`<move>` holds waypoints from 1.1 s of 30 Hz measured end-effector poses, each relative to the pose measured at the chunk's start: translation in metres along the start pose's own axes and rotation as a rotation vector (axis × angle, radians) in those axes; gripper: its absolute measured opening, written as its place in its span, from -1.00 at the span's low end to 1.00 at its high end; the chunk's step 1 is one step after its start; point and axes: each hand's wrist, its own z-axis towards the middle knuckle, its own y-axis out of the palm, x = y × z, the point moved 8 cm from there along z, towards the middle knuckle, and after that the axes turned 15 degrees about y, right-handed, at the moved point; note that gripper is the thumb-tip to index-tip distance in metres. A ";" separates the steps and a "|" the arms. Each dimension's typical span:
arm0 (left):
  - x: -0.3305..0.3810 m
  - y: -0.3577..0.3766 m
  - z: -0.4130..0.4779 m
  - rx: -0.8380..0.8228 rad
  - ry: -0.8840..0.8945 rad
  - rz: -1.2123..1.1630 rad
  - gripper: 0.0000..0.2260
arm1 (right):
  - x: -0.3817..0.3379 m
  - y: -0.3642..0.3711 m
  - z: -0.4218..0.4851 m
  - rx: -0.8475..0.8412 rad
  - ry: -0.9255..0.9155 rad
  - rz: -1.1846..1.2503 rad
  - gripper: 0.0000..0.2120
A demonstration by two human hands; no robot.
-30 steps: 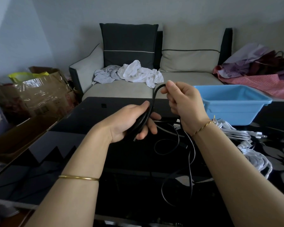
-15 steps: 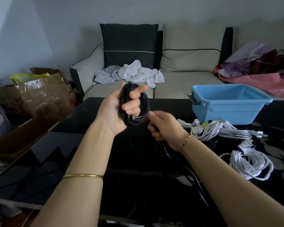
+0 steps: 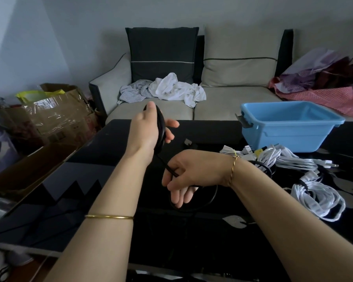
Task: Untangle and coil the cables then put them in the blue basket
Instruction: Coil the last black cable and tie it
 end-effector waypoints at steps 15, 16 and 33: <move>0.009 0.022 -0.013 -0.576 0.198 0.890 -0.57 | -0.027 -0.062 -0.039 1.074 -0.073 -0.713 -0.88; 0.006 0.021 -0.015 -0.609 0.150 0.878 -0.51 | -0.028 -0.063 -0.041 1.121 -0.094 -0.724 -0.88; -0.002 0.011 -0.027 -0.656 -0.222 0.268 -0.77 | 0.033 -0.106 -0.020 1.079 -0.129 -0.131 -0.77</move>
